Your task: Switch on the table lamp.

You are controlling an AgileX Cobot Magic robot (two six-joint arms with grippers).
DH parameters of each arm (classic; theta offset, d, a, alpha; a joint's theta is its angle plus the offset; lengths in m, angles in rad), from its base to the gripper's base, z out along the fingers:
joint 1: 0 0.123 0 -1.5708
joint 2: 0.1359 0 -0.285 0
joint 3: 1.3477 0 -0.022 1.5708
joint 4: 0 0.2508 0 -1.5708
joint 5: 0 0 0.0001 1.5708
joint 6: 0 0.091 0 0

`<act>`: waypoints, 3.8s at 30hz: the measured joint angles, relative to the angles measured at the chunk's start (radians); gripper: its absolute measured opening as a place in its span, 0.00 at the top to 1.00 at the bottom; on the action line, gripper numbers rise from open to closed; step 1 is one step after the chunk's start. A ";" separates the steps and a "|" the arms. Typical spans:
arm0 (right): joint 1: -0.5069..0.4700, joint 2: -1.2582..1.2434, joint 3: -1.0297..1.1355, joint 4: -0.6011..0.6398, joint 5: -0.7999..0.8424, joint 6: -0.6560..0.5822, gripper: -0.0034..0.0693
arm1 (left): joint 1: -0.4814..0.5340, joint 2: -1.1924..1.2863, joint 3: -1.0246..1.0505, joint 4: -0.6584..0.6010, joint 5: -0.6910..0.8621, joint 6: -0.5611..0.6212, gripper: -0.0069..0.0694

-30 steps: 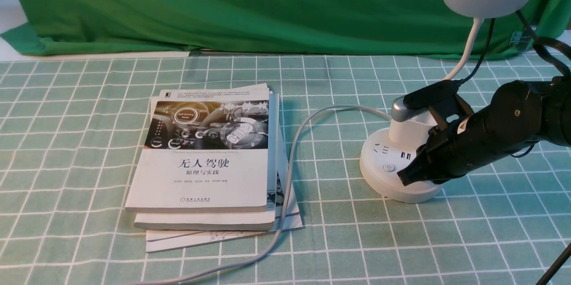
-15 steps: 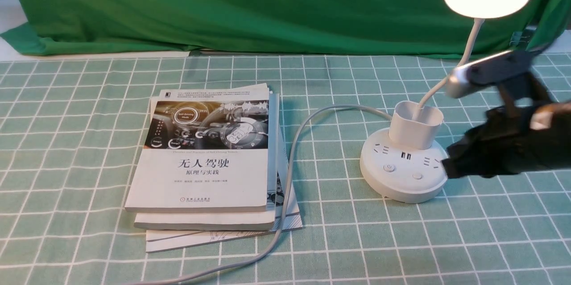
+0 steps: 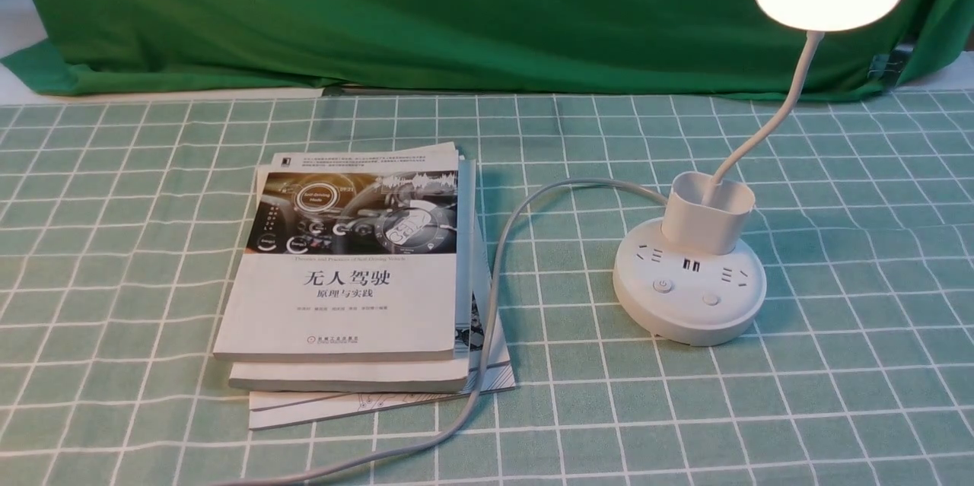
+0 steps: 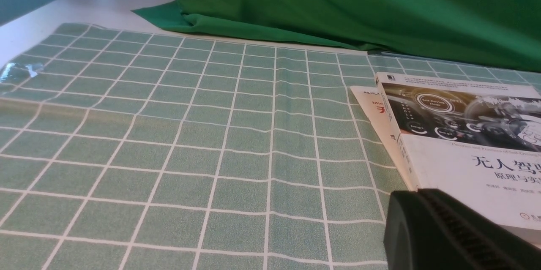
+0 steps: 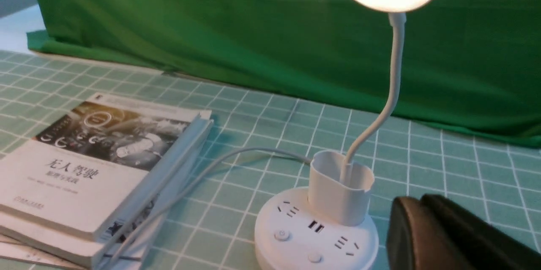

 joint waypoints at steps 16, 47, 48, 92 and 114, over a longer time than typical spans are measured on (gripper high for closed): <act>0.000 -0.067 0.120 0.000 -0.039 0.000 0.79 | 0.000 0.000 0.000 0.000 -0.001 0.000 0.88; -0.281 -0.423 0.440 -0.266 -0.010 0.310 0.70 | 0.000 0.000 0.000 0.000 -0.001 0.000 0.88; -0.291 -0.423 0.440 -0.267 -0.011 0.310 0.70 | 0.000 0.000 0.000 0.000 -0.001 0.000 0.88; -0.312 -0.423 0.440 -0.269 -0.007 0.311 0.63 | 0.000 0.000 0.000 0.000 -0.005 0.000 0.88; -0.312 -0.424 0.440 -0.269 -0.005 0.311 0.62 | 0.000 0.000 0.000 0.000 -0.005 0.000 0.88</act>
